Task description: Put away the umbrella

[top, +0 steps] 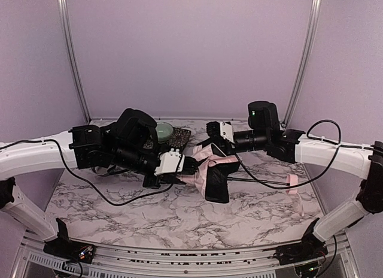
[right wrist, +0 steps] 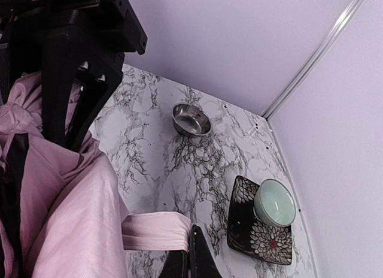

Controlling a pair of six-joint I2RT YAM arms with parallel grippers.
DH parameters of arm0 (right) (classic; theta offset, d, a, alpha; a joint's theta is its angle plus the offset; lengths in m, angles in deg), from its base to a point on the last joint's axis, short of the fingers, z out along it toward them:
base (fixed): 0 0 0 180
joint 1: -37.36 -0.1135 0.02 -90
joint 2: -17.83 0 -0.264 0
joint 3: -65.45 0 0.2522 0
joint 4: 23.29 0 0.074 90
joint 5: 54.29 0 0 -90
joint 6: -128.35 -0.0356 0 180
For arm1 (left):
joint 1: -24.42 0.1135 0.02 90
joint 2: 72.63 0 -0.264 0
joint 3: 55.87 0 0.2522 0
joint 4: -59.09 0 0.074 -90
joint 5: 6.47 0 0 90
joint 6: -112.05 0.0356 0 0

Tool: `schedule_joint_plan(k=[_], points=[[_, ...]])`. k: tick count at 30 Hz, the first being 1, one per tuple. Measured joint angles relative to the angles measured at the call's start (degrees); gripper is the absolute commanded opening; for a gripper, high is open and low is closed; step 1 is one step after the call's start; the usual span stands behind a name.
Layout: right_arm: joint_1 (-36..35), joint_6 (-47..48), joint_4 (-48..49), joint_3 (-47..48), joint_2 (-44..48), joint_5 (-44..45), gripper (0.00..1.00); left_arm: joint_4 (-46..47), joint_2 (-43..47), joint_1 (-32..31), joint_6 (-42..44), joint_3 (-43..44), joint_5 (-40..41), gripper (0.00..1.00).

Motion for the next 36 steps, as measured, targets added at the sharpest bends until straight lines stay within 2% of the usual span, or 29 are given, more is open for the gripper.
schedule_joint_plan(k=[4, 8, 17, 20, 27, 36], points=[[1.42, 0.22, 0.85, 1.33, -1.25, -0.98, 0.00, 1.38, -2.69, 0.07, 0.68, 1.11, 2.80, 0.00], [-1.05, 1.77, 0.79, -0.07, -1.42, 0.90, 0.00, 6.10, -5.07, 0.20, 1.46, -2.78, 3.72, 0.00], [-6.40, -1.42, 20.26, -26.16, 3.15, 7.48, 0.00, 11.69, -12.81, 4.46, -0.61, -11.13, -8.44, 0.00], [-9.79, -3.17, 27.30, -30.01, 2.80, 9.53, 0.00, 12.81, -14.84, 4.92, -1.44, -11.54, -12.94, 0.00], [-13.90, -4.76, 37.09, -31.15, -4.57, 16.15, 0.00, 12.72, -19.28, 5.31, -0.74, -10.95, -19.58, 0.00], [-15.30, -2.84, 37.94, -31.39, -5.33, 17.22, 0.00, 12.63, -22.80, 7.52, -0.46, -8.76, -22.23, 0.00]])
